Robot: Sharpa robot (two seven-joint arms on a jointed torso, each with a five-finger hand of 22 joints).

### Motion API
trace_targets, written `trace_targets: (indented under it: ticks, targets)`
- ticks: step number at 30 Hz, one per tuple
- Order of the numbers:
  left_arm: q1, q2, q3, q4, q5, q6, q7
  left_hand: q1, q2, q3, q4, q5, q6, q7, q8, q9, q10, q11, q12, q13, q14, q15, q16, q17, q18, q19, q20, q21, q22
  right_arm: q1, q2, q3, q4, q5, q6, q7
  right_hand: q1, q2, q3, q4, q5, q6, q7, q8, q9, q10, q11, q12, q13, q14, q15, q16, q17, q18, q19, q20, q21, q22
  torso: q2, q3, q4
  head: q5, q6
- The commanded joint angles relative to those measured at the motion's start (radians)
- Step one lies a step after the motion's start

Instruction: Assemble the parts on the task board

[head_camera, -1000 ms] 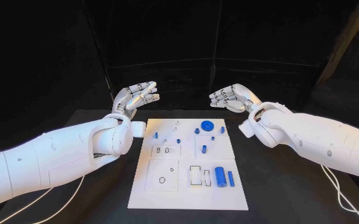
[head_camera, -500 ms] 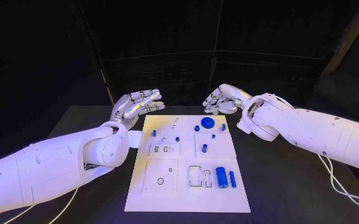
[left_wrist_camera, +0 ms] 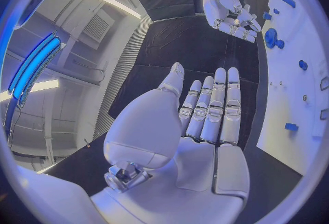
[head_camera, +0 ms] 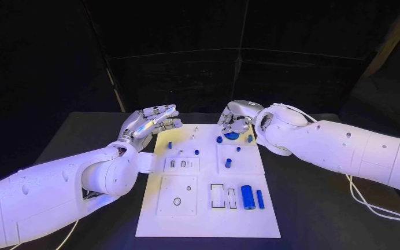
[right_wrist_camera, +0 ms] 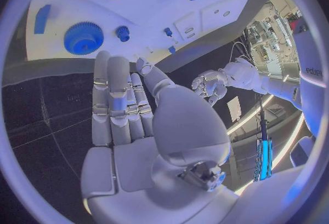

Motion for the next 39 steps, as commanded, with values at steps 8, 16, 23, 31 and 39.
trace_targets:
  ticks: [8,16,23,31,39]
  targets:
    - [0.009,-0.013,0.001,0.036,-0.005,0.023,-0.01,-0.012,-0.003,0.0,-0.008,0.005,0.009,0.018,-0.008,-0.002,0.006,0.003,-0.007,-0.001,0.006,0.002,-0.008,-0.003,0.004,0.011,0.0,-0.008,-0.004,0.003,0.025,0.001,-0.008,-0.148,0.097,-0.105,-0.021,-0.022,0.031,0.033,0.018,-0.019,-0.004,-0.002,0.001,-0.018,-0.004,0.003,0.005,0.045,0.0,0.352,0.382,0.012,0.006,0.01,0.093,0.053,0.025,-0.0016,0.0064,-0.006,0.0]
    - [0.013,-0.014,0.001,0.04,-0.005,0.048,-0.007,-0.016,-0.006,0.002,-0.011,0.005,0.009,0.02,-0.012,-0.003,0.004,0.005,-0.013,-0.002,0.005,0.004,-0.014,-0.005,0.003,0.012,0.001,-0.015,-0.008,0.003,0.042,0.001,-0.019,-0.158,0.135,-0.116,-0.021,-0.032,0.046,0.045,0.014,-0.028,-0.005,-0.003,0.001,-0.017,-0.005,0.006,0.006,0.043,-0.002,0.429,0.469,0.012,0.003,0.014,0.12,0.069,0.029,-0.0003,0.0079,-0.004,-0.003]
    - [0.015,-0.013,0.002,0.042,-0.005,0.056,-0.007,-0.016,-0.006,0.002,-0.011,0.005,0.008,0.021,-0.013,-0.003,0.003,0.005,-0.014,-0.002,0.005,0.004,-0.015,-0.005,0.003,0.012,0.001,-0.016,-0.009,0.003,0.054,0.001,-0.03,-0.16,0.152,-0.115,-0.022,-0.04,0.051,0.052,0.006,-0.036,-0.006,-0.004,0.0,-0.024,-0.004,0.004,0.005,0.04,0.0,0.449,0.487,0.012,0.0,0.016,0.131,0.074,0.034,0.0006,0.0075,-0.002,-0.008]
    - [0.016,-0.013,0.002,0.044,-0.005,0.057,-0.009,-0.018,-0.006,0.005,-0.012,0.005,0.009,0.022,-0.016,-0.003,0.003,0.006,-0.017,-0.001,0.004,0.005,-0.018,-0.006,0.002,0.013,0.001,-0.02,-0.011,0.003,0.057,0.001,-0.045,-0.15,0.156,-0.113,-0.018,-0.031,0.063,0.061,0.002,-0.038,-0.005,-0.003,0.001,-0.023,-0.004,0.005,0.006,0.039,0.0,0.468,0.509,0.012,-0.002,0.017,0.139,0.079,0.038,0.0,0.0098,-0.001,-0.015]
    - [0.018,-0.01,0.002,0.043,-0.005,0.057,-0.011,-0.02,-0.006,0.005,-0.012,0.005,0.008,0.023,-0.017,-0.003,0.002,0.007,-0.018,-0.001,0.004,0.005,-0.019,-0.007,0.002,0.013,0.002,-0.021,-0.012,0.002,0.067,0.0,-0.058,-0.136,0.152,-0.099,-0.002,-0.013,0.098,0.068,-0.014,-0.026,-0.003,0.002,0.003,-0.006,-0.005,0.013,0.007,0.038,-0.001,0.49,0.532,0.013,-0.005,0.016,0.154,0.087,0.042,0.0007,0.0095,0.003,-0.011]
